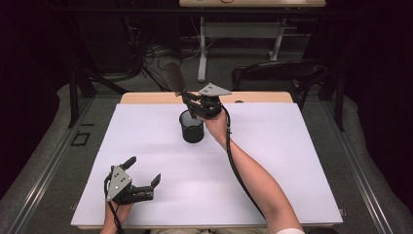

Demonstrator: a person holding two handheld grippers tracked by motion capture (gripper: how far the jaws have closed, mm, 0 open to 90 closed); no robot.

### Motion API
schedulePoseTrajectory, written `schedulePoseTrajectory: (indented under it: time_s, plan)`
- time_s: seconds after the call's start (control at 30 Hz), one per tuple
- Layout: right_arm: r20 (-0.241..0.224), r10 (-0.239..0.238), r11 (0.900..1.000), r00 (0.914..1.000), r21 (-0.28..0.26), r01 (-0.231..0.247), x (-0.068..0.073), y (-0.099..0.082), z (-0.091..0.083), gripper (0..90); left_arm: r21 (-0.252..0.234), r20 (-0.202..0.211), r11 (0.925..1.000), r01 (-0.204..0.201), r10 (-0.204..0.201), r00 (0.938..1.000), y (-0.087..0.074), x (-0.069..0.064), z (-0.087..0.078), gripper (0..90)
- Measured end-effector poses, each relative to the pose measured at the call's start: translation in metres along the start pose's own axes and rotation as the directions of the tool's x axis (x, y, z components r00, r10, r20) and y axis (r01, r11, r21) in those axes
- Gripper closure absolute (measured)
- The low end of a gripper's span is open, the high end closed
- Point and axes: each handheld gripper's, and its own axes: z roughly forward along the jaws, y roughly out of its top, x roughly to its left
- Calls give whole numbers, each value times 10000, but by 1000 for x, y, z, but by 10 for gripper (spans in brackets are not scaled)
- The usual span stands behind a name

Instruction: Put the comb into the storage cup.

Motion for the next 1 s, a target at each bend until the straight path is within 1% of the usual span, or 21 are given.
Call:
schedulePoseTrajectory:
  time_s: [0.67, 1.0]
  plan:
    - [-119, -65, 9998, 9999, 205, 67, 1, -13, 4, 728, -6, 13, 10000, 1, -1, 10000, 0, 0, 0, 1]
    - [-150, -60, 9992, 9999, 388, 66, 0, -18, 5, 728, 22, 25, 10000, -9, 9, 10000, 0, 0, 0, 1]
